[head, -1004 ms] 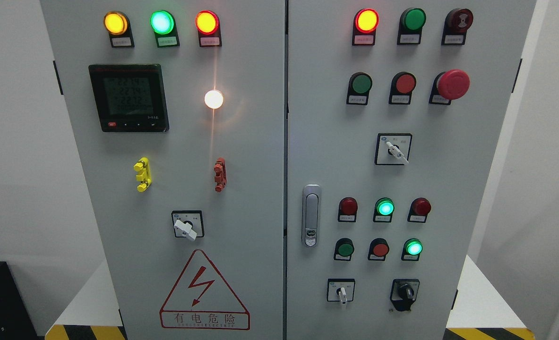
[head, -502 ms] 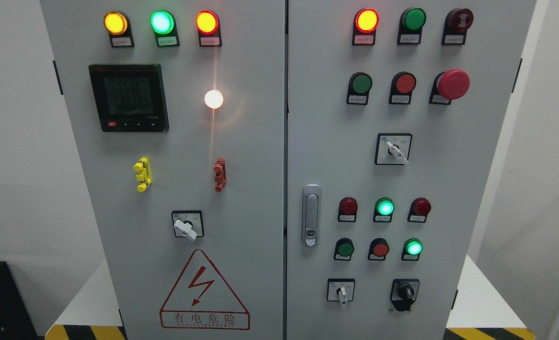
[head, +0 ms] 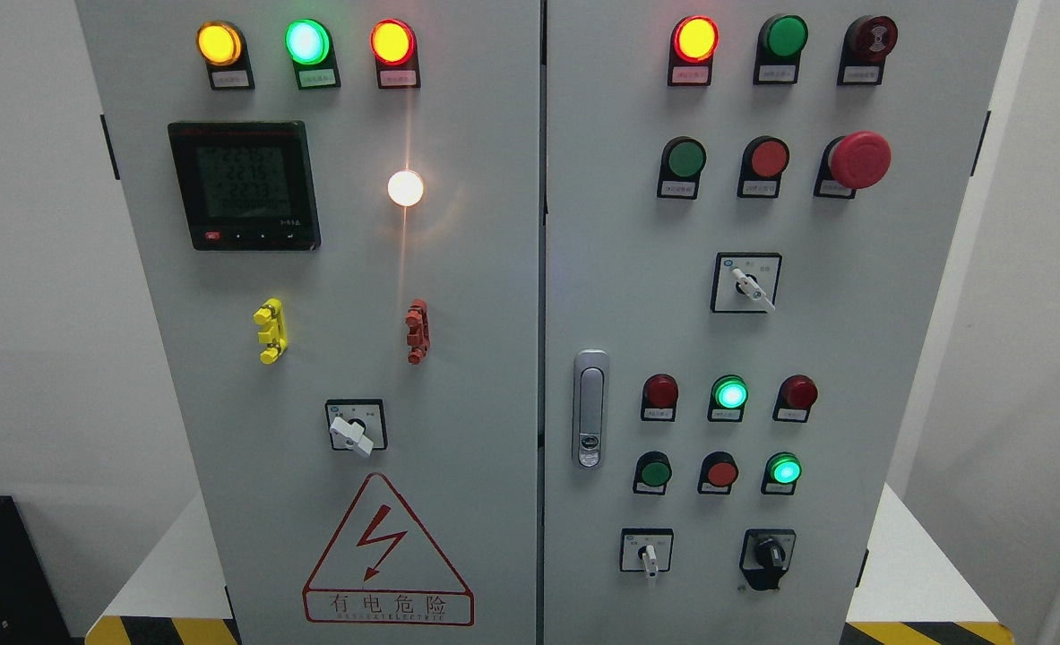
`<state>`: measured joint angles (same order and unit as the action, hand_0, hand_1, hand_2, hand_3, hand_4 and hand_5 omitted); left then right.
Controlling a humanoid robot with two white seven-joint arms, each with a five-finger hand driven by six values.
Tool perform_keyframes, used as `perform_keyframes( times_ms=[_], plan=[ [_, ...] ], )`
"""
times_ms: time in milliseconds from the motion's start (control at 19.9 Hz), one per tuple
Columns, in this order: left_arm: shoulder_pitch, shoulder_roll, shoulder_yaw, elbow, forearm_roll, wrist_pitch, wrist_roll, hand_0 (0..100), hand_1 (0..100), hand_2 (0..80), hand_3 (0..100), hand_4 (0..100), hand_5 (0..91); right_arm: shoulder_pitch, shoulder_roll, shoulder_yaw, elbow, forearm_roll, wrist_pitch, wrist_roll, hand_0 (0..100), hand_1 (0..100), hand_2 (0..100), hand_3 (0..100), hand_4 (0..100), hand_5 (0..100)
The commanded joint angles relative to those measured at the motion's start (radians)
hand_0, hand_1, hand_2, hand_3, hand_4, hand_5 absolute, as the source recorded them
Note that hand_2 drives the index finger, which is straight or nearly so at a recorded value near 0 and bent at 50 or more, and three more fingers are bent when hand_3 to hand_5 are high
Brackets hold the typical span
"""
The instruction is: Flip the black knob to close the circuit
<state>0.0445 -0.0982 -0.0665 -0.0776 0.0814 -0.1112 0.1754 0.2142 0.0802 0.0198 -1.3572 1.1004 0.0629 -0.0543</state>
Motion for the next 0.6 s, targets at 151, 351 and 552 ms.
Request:
perform_keyframes(
  times_ms=[151,351,552],
  plan=[
    [0.0,0.0,-0.001,-0.001,0.0,-0.001,-0.001,12,56,0.0,0,0,0.0,-0.024,0.0,-0.009,-0.327,0.078,0.024,0.005,0,0,87,100,91,87],
    [0.0,0.0,0.001,-0.001,0.0,-0.001,-0.001,12,56,0.0,0,0,0.0,-0.059,0.0,-0.009,-0.385,0.082,0.064,0.042,0,0,91,100,95,94],
    [0.0,0.0,0.001,-0.001,0.0,-0.001,-0.001,12,56,0.0,0,0,0.0,-0.131,0.0,-0.007,-0.388,0.096,0.101,0.054,0,0,92,100,97,96]
  ],
)
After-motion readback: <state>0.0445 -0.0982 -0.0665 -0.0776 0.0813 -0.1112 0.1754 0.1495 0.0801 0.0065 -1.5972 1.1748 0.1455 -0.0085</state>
